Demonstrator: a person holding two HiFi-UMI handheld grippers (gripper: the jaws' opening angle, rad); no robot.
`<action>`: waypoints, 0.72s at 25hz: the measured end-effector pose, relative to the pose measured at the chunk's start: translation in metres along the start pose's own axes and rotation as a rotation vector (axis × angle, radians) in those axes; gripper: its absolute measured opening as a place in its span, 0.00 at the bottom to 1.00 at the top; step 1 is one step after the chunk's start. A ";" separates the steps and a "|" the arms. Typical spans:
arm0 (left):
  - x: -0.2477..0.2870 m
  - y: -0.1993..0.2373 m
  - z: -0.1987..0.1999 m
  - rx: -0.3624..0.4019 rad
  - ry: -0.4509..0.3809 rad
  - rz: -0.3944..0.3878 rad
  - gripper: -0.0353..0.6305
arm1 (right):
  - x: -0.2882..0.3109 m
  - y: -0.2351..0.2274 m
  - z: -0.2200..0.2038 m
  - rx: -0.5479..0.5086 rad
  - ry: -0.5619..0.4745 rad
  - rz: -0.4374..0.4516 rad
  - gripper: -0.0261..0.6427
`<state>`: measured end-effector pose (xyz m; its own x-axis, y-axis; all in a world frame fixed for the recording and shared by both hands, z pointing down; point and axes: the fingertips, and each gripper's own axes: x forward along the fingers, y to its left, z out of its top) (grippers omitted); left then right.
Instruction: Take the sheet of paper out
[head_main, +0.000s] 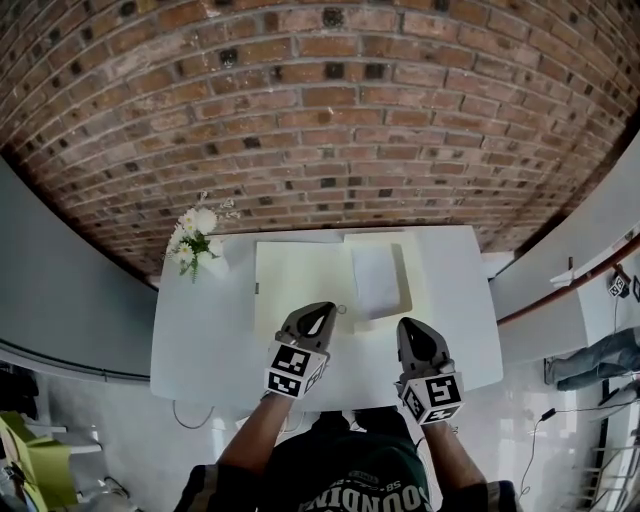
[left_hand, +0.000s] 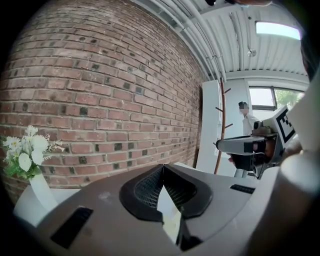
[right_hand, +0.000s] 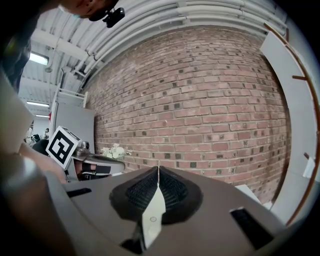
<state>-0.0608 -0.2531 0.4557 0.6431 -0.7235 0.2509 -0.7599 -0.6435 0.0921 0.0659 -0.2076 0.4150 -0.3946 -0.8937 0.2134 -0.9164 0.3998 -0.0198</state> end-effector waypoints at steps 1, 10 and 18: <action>0.003 0.001 0.000 -0.001 0.001 0.004 0.07 | 0.003 -0.002 0.000 0.000 0.002 0.005 0.14; 0.030 0.008 -0.002 -0.006 0.025 0.011 0.07 | 0.027 -0.018 -0.002 -0.014 0.016 0.047 0.14; 0.051 0.013 -0.015 -0.001 0.073 0.008 0.07 | 0.045 -0.030 -0.015 -0.005 0.071 0.070 0.14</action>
<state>-0.0396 -0.2951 0.4841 0.6281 -0.7088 0.3211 -0.7653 -0.6373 0.0903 0.0764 -0.2565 0.4394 -0.4515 -0.8471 0.2804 -0.8864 0.4618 -0.0323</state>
